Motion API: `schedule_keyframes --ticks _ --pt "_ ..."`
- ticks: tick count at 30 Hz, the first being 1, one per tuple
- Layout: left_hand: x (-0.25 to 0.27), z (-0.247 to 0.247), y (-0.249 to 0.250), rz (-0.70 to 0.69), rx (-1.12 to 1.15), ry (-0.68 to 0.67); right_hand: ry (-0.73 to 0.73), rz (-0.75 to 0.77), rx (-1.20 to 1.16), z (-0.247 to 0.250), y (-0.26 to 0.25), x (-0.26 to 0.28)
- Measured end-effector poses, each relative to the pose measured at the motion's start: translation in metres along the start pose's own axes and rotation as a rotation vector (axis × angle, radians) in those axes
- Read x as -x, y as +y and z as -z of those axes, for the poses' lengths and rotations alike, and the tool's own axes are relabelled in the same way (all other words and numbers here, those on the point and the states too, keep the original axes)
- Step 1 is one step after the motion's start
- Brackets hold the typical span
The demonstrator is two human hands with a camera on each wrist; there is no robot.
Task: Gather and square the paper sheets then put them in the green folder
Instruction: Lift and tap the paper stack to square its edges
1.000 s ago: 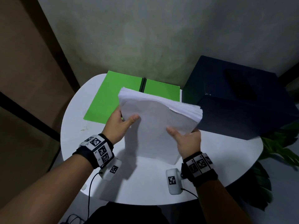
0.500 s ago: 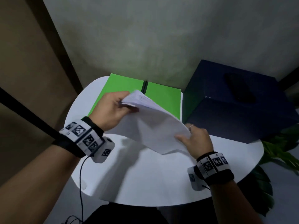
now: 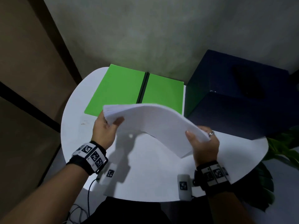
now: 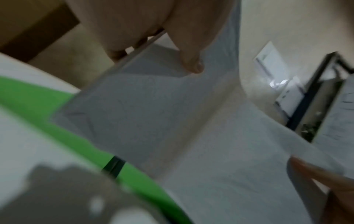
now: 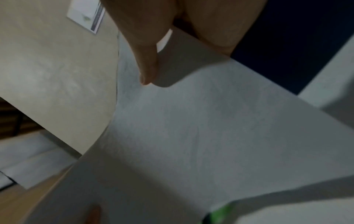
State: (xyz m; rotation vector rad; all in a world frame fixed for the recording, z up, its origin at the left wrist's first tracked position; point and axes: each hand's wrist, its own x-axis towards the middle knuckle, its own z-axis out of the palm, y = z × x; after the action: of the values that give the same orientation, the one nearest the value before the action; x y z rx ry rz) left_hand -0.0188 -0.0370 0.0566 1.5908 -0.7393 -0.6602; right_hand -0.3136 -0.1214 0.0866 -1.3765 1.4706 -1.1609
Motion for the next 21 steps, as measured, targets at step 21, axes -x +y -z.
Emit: schedule_keyframes --ticks 21 --pt "-0.002 0.009 -0.056 0.429 -0.429 -0.280 -0.250 -0.245 0.344 -0.007 0.084 -0.005"
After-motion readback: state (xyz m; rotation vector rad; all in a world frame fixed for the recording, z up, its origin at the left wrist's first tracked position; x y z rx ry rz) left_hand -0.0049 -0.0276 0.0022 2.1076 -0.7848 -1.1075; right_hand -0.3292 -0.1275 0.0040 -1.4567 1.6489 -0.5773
